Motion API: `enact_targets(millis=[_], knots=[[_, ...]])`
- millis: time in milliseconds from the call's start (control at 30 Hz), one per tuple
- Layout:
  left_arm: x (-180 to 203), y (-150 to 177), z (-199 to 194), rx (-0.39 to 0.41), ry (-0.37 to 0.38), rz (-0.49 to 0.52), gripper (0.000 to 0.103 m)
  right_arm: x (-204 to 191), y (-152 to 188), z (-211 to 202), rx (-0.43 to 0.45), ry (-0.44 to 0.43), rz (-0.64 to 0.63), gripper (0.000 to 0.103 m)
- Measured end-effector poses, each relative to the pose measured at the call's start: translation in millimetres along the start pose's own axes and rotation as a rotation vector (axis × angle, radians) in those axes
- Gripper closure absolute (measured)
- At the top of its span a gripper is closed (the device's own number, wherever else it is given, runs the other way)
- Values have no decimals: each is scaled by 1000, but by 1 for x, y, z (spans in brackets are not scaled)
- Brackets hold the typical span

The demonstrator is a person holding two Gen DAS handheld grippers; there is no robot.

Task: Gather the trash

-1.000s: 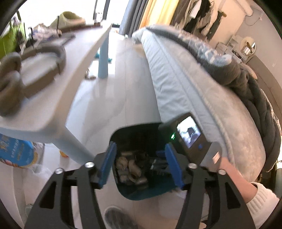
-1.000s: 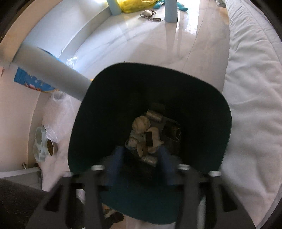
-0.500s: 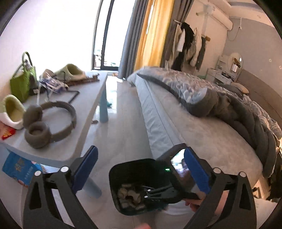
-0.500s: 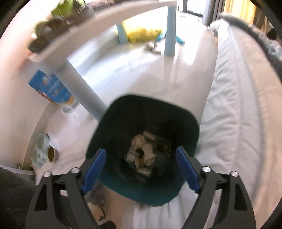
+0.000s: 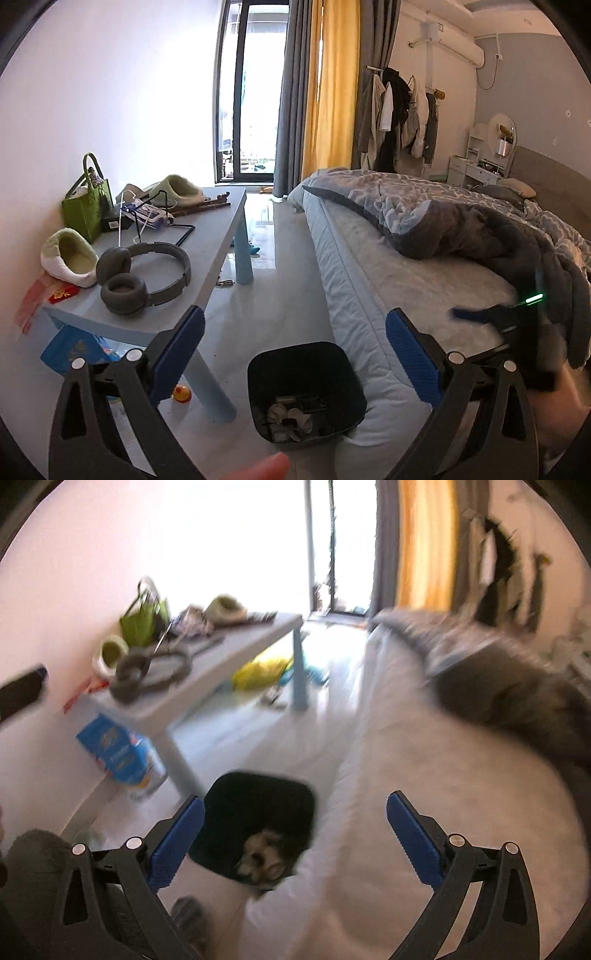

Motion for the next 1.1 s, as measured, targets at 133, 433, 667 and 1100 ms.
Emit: enact_targets(millis=[133, 433, 667, 1100], knots=[[7, 6, -9, 15, -16, 3, 3, 24, -3, -64, 110, 100, 7, 3], [27, 37, -15, -9, 12, 38, 3, 84, 38, -175, 226, 311, 148, 3], [54, 48, -21, -11, 63, 85, 3, 117, 97, -219, 225, 417, 238, 3], [86, 65, -15, -43, 38, 166, 3, 130, 128, -221, 220, 273, 300, 3]])
Point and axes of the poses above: each gripper's, at about its wrist camera, not at the fingertips, and z roughly the way its jaws point, x to its right, y to its underside, the point moved 7 cm from there along z, roughly the way its jaws point, and after that the axes turned 4 degrees about -y, right-handed, at the moved point
